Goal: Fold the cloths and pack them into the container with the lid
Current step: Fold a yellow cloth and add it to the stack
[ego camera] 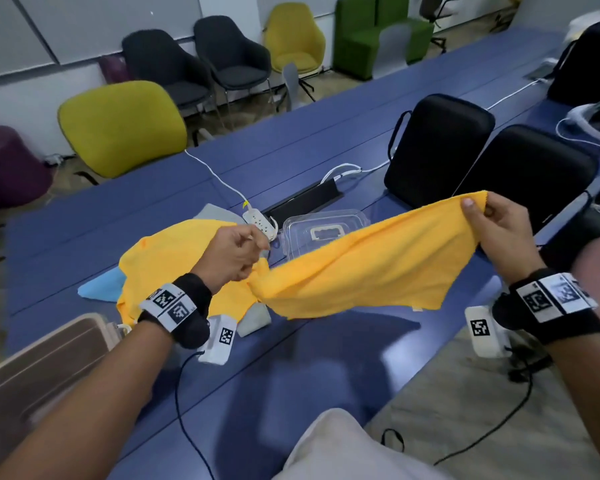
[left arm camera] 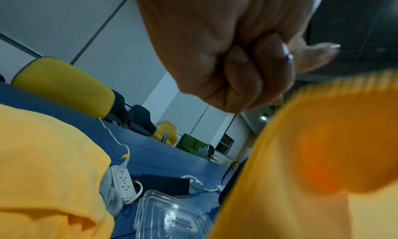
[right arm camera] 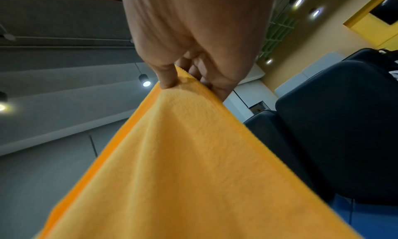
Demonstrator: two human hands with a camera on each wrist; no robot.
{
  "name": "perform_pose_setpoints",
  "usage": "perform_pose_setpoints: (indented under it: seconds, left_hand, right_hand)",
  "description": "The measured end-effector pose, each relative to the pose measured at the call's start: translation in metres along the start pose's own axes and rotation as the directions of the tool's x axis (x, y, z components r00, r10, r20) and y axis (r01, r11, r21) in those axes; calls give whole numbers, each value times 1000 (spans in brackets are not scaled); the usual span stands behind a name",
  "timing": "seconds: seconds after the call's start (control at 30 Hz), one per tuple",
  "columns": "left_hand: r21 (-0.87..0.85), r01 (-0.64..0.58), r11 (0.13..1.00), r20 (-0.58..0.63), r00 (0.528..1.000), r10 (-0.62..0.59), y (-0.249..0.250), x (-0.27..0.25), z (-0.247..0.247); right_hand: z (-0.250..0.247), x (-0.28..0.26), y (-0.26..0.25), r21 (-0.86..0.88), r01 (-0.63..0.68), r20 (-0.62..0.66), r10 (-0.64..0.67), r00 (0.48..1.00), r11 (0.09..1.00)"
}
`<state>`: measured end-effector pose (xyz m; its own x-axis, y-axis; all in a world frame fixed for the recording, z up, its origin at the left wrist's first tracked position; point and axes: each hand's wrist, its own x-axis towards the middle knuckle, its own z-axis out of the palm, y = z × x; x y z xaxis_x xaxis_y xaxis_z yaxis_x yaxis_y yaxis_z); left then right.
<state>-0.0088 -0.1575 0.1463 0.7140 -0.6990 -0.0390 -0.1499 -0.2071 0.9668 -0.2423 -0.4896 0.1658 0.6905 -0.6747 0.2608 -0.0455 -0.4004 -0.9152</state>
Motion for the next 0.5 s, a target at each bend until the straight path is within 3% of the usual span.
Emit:
perform_pose_setpoints:
  seconds: [0.13, 0.33, 0.5]
  left_hand:
    - [104, -27, 994, 208, 978, 5, -8, -13, 9]
    - [303, -145, 942, 244, 967, 70, -48, -17, 79]
    - [323, -180, 929, 297, 951, 81, -63, 3, 144]
  right_hand:
    - [8, 5, -1, -53, -4, 4, 4, 1000, 999]
    - [37, -5, -28, -61, 20, 166, -10, 986, 998]
    - [45, -15, -72, 31, 63, 268, -69, 961, 998]
